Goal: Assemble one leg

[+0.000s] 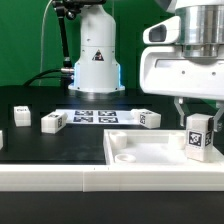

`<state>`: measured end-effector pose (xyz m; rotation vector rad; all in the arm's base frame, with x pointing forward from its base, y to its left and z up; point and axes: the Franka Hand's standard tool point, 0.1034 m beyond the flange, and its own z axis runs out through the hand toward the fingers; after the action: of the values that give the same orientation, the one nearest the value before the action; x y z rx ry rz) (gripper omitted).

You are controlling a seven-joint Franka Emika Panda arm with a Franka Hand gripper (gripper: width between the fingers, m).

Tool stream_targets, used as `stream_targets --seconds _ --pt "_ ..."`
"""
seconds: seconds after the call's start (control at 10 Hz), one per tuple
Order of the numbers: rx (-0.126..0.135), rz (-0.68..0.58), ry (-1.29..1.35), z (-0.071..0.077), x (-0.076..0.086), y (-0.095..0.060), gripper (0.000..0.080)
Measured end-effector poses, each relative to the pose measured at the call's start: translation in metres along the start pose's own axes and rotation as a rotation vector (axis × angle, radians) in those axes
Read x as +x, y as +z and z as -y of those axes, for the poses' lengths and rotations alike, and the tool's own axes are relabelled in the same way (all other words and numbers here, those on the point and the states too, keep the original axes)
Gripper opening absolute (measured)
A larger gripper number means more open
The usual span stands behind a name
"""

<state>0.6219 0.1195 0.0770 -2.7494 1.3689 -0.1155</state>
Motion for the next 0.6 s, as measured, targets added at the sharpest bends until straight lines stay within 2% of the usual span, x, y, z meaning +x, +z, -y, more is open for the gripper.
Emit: stream_targets --seconds 0.3,0.6 --pt "-0.006 -0.005 0.350 0.0002 -0.0016 0.0006 0.0292" --pt "0.004 0.014 0.464 -0.0008 0.0011 0.0001 0.0292"
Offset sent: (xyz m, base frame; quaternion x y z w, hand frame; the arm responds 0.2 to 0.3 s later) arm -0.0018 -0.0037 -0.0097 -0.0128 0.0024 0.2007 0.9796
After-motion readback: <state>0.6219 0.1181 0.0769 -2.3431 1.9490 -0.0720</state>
